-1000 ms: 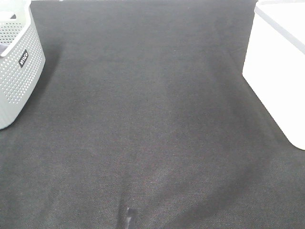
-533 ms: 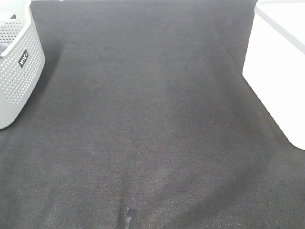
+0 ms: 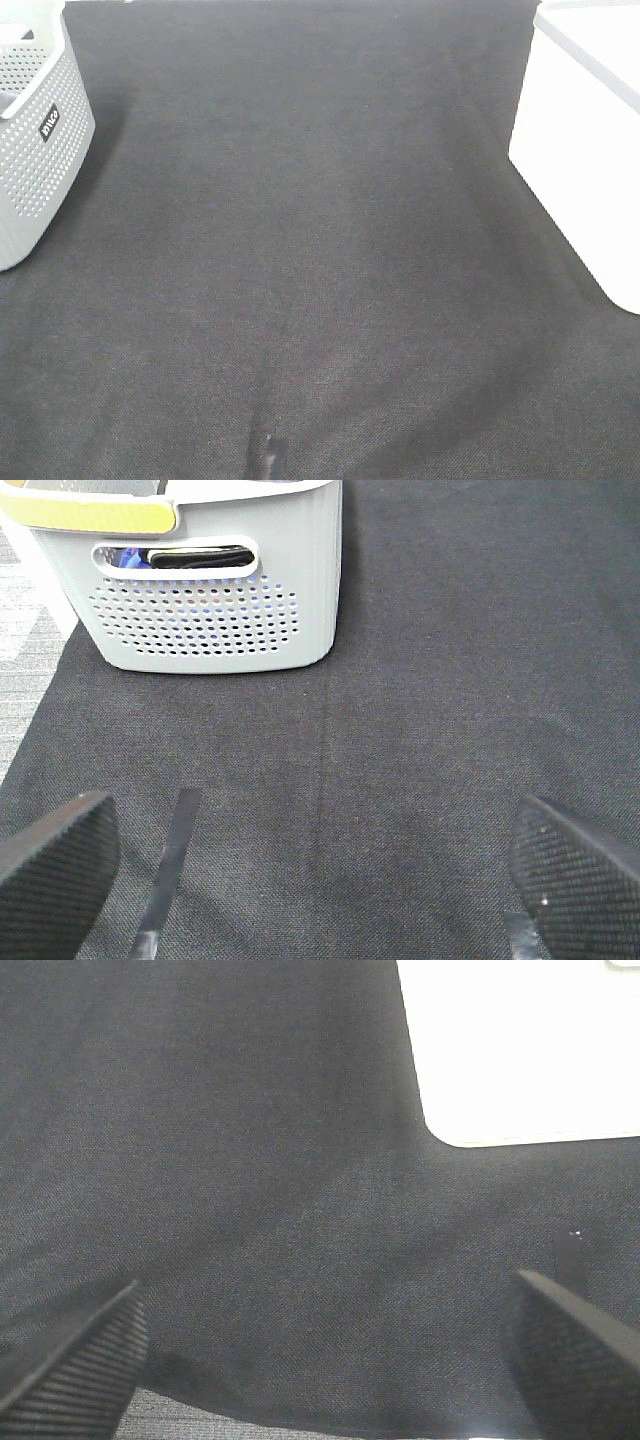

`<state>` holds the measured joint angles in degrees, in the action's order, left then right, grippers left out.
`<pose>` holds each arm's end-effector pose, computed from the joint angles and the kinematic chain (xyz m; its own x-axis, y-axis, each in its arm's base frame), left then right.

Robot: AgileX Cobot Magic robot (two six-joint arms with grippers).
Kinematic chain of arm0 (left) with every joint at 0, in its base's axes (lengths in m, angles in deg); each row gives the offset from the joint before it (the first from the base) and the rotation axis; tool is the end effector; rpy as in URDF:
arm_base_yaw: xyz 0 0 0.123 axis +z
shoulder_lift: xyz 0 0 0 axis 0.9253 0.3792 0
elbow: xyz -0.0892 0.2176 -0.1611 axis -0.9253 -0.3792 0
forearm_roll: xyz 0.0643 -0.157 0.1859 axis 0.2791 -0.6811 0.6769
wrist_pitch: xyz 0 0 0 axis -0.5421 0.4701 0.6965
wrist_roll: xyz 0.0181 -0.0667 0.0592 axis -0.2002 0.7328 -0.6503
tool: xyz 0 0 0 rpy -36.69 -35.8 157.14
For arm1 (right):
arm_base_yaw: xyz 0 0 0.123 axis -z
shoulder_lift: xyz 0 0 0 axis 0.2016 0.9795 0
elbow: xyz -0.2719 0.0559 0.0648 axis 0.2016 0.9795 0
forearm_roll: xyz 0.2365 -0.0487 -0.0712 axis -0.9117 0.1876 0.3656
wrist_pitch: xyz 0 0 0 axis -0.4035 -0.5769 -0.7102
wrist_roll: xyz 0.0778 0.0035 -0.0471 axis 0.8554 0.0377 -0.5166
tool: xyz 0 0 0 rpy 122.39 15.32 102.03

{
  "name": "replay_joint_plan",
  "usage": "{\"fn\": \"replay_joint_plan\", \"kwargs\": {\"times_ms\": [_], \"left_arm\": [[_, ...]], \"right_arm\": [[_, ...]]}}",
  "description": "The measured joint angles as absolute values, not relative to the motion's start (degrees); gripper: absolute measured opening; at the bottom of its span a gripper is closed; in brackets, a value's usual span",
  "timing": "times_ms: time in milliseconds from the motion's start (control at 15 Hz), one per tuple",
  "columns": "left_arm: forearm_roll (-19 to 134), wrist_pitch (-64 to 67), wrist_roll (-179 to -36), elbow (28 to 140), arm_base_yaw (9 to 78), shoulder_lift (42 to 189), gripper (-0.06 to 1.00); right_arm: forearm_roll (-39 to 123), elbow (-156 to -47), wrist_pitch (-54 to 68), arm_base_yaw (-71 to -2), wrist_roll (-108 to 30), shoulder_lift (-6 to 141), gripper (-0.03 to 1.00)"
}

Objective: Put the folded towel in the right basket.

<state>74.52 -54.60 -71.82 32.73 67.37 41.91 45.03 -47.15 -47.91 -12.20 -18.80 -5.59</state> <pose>-0.0043 0.0046 0.2757 -0.4500 -0.0039 -0.8930 -0.0428 0.9989 0.0172 -0.0033 0.0065 0.2607 -0.5356 -0.0182 -0.8443 -0.0788 0.9965 0.0286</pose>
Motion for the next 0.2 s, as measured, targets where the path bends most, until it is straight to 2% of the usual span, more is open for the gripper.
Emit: {"fn": "replay_joint_plan", "kwargs": {"times_ms": [200], "left_arm": [[74.52, -54.6, -71.82, 32.73, 67.37, 41.91, 0.99]], "right_arm": [[45.09, -47.15, -47.91, -12.2, -18.8, -5.59, 0.91]]}}
